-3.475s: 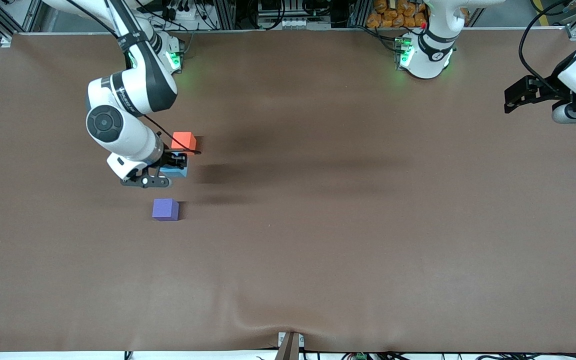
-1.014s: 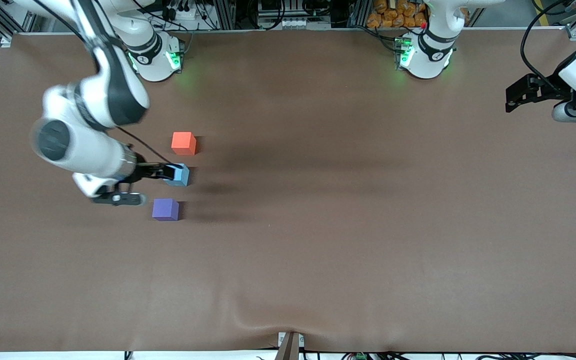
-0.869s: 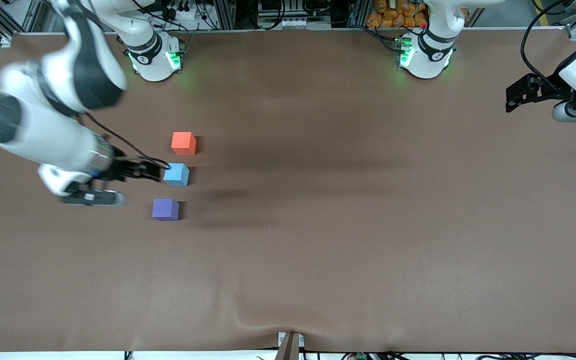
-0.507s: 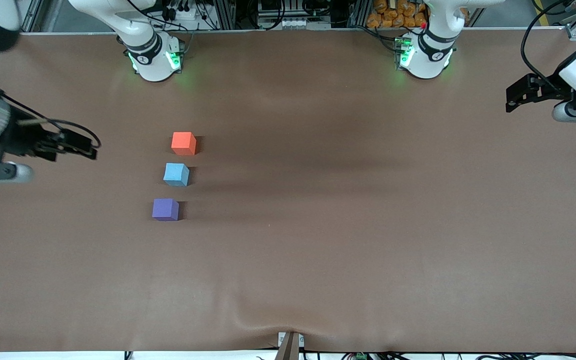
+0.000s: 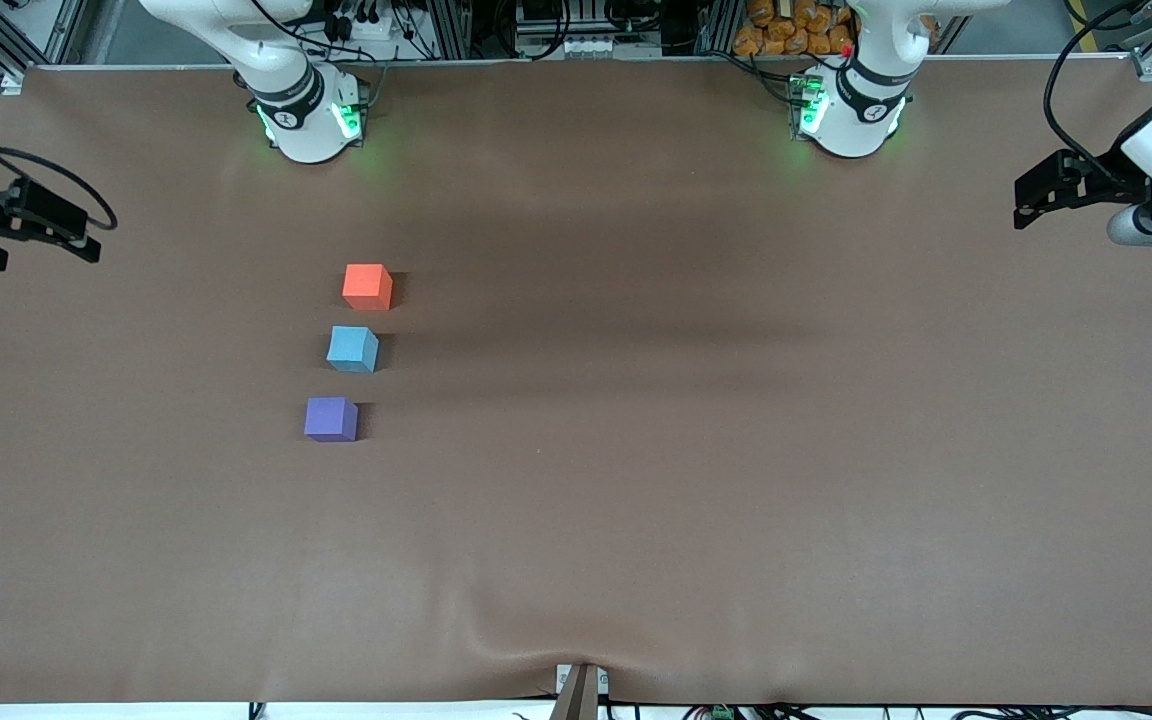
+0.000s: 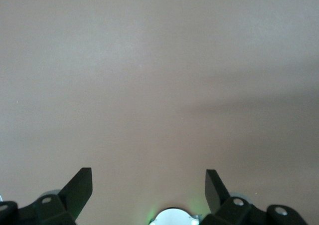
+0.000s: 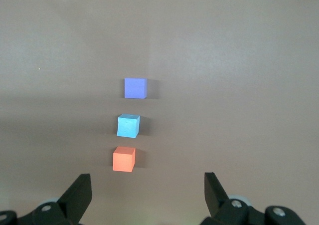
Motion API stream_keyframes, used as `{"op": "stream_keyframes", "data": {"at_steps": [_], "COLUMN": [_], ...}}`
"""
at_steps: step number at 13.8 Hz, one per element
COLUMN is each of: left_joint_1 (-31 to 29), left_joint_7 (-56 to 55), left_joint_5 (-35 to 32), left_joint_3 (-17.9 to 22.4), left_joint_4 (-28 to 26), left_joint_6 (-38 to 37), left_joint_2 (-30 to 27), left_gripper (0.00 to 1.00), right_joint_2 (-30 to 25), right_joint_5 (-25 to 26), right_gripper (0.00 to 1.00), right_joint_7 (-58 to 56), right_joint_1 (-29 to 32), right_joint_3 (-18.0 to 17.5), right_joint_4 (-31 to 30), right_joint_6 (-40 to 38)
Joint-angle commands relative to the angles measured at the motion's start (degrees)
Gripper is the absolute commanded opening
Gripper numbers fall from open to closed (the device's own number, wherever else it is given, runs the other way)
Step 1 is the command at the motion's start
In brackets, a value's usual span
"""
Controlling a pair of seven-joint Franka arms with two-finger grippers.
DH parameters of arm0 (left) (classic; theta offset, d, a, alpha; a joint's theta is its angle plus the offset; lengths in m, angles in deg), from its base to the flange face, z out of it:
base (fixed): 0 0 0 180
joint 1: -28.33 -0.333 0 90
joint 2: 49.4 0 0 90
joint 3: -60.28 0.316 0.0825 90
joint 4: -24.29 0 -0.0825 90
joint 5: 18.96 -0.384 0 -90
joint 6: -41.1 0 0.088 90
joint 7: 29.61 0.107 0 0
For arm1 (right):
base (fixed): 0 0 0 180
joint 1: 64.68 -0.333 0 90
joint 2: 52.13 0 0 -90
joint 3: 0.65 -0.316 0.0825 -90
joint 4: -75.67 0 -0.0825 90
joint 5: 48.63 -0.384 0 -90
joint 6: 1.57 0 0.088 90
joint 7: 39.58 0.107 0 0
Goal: Place blue block between orange and purple blocks
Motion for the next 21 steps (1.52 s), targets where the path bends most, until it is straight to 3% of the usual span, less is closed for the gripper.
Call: {"op": "stream_keyframes", "data": {"at_steps": [1,9,21], "left_joint_1": [-0.2,-1.1,-1.1], "left_joint_7": [1.6,-2.3,-2.2], "left_joint_5": [0.5,1.0,1.0], "left_joint_3": [0.0,0.0,0.0], "left_joint_4": [0.5,0.4,0.4], "left_joint_6": [0.3,-1.9,-1.9], "left_joint_2": [0.2,0.1,0.1], "left_gripper": [1.0,1.0,1.0], "right_joint_2": [-8.7,-7.3,-7.2], "right_joint_5": [1.0,1.8,1.7], "right_gripper": [1.0,1.0,1.0], "right_joint_7": [-0.7,-5.1,-5.1], "right_joint_1": [0.4,0.8,0.6], "right_joint_3": [-0.9,-0.9,-0.9], "right_joint_4": [-13.9,-10.3,-10.4], "right_joint_6": [6.9,5.5,5.3]}}
